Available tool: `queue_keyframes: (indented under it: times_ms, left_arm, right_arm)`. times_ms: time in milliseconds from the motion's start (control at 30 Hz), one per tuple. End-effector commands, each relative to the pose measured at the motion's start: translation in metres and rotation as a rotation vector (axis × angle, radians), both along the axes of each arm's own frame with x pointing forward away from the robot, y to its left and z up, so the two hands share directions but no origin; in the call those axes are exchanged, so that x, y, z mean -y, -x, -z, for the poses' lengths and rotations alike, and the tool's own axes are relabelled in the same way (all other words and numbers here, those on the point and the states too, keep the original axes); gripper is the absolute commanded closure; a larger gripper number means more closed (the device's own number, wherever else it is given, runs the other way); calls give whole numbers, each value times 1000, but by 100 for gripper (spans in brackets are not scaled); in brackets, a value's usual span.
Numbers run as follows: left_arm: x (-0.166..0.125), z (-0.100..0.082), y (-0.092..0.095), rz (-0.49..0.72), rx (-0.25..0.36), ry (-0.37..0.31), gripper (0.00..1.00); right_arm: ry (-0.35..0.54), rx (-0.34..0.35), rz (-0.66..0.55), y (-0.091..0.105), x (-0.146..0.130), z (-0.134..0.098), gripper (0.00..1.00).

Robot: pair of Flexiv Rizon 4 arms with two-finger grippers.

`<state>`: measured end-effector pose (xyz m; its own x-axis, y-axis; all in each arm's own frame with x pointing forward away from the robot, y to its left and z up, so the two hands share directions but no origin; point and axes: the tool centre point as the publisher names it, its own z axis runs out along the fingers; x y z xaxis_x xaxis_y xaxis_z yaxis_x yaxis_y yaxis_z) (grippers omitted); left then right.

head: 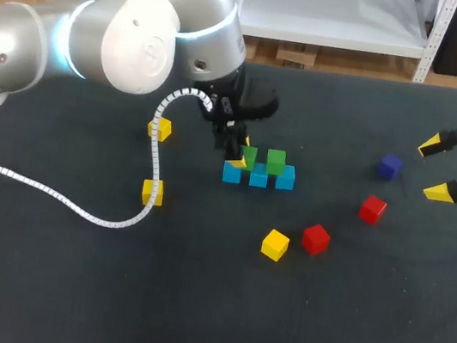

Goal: Place the blue cubes, place green cubes on the blue cubes, place the yellow cubes on the green cubes, then place the red cubes on the yellow cubes, and place purple cube on the red cubes.

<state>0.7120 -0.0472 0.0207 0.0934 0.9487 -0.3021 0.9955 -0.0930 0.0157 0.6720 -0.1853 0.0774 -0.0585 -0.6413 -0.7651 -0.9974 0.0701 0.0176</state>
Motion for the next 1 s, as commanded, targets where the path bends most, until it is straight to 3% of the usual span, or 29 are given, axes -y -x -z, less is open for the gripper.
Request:
queue_keyframes:
  times_ms: [33,1000]
  left_arm:
    - [1,0,-2,5,-2,-3,100]
    - [-1,2,-1,3,-6,-6,100]
  right_arm:
    - [-2,1,-1,-1,0,1,0]
    - [-2,1,-1,-1,0,1,0]
